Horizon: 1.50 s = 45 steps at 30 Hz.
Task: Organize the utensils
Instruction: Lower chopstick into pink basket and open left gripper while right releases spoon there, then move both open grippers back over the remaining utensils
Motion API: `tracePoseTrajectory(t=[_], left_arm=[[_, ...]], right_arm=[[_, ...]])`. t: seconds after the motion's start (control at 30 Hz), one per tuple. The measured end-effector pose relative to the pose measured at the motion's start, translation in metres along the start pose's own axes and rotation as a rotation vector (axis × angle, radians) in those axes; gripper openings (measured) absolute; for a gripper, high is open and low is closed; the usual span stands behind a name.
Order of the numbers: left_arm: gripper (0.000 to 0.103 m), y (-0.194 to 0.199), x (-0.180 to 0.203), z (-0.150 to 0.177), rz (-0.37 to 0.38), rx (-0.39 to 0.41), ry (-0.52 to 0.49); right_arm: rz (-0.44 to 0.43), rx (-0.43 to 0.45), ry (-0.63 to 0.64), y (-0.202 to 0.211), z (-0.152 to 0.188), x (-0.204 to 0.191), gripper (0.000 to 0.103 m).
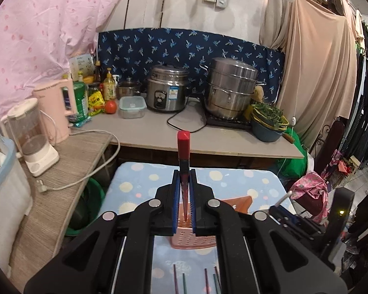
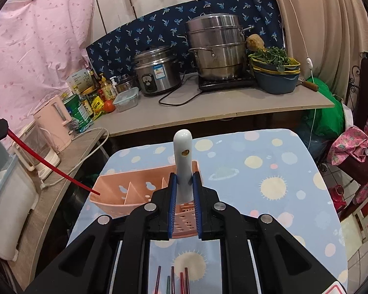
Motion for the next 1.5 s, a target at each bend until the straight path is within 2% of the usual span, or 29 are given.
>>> tracePoseTrajectory(t=[0.43,0.57,0.63,0.73,0.97,1.07,1.2,1.37,1.5], left_arm=[[0.007,-0.069,-0.006,0.026,-0.021,-0.106,0.017],[0.008,-0.074,-0.006,0.033,-0.042,-0.108,0.009],[0.01,-0.072,-0.004,0.034,-0.057,-0.1,-0.005],[0.022,-0.068,-0.002,0.035,-0.058,-0.092,-0.008],[0.025,-0.05,-0.003,0.042,-0.078,-0.081,-0.003],[0.029,-0.04,-0.007,0.054,-0.085,-0.086,0.006],[0.03,-0.029,-0.015,0.079,-0.104,-0.108,0.014],[0.032,-0.022,-0.031,0.123,-0.128,-0.165,0.041],[0.032,-0.019,-0.043,0.159,-0.155,-0.211,0.052]], right_arm=[[0.019,-0.1,0.019,-0.055,0.015,0.003,0.013],[0.039,-0.064,0.032,-0.044,0.013,0.003,0.019],[0.045,-0.048,0.03,-0.037,0.011,0.003,0.03],[0.053,-0.03,0.038,-0.027,0.01,0.004,0.032],[0.043,-0.021,0.005,0.0,0.025,0.01,0.036],[0.04,-0.033,0.009,0.012,0.044,0.01,0.037],[0.025,-0.069,0.019,0.024,0.08,0.007,0.037],[0.007,-0.14,0.035,0.03,0.132,0.004,0.037],[0.025,-0.179,0.058,0.035,0.169,0.005,0.037]])
Point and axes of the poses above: each gripper's, at about its wrist camera, not at the fingertips, and y roughly against the way its jaws point, x to its right, z to its underside, the point moved 10 cm from there along -y, roughly the way its jaws point, and after that the axes turned 7 degrees about -x, right-handed, at the moved point
